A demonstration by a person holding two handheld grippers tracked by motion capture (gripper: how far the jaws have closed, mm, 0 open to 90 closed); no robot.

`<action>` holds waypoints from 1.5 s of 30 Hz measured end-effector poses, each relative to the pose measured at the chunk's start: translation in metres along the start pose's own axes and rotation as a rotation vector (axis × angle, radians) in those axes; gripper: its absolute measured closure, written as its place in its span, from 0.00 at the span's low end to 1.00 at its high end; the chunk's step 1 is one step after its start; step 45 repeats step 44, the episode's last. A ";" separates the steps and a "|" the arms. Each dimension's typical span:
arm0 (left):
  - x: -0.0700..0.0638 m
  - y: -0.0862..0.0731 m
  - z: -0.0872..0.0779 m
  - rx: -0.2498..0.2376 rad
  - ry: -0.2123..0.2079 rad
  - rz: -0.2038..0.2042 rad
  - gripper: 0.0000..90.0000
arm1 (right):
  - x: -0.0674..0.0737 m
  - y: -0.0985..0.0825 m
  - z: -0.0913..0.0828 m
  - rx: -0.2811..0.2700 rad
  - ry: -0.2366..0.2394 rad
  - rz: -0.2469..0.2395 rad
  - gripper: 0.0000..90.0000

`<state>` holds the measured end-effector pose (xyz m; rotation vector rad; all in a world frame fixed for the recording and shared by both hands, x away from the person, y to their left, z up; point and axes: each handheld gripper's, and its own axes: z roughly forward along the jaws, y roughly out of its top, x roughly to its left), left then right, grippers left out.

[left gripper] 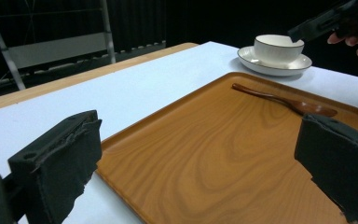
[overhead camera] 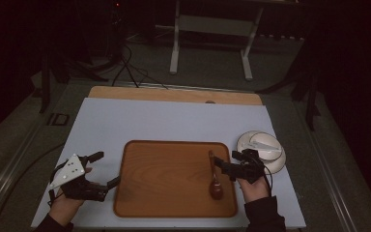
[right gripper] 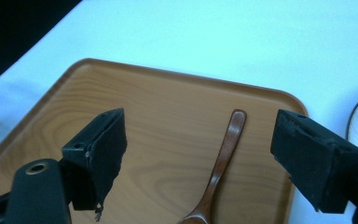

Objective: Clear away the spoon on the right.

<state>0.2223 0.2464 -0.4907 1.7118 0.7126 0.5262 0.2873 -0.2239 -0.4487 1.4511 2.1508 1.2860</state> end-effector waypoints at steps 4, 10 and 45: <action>-0.001 0.000 0.001 0.003 -0.001 0.004 0.02 | -0.003 -0.001 -0.011 -0.014 0.015 -0.016 0.20; -0.001 0.000 0.001 0.005 -0.002 0.011 0.02 | -0.009 -0.009 -0.023 -0.012 0.025 -0.037 0.20; -0.003 -0.002 0.006 0.026 -0.025 0.026 0.02 | -0.036 -0.056 -0.028 0.035 0.067 -0.161 0.20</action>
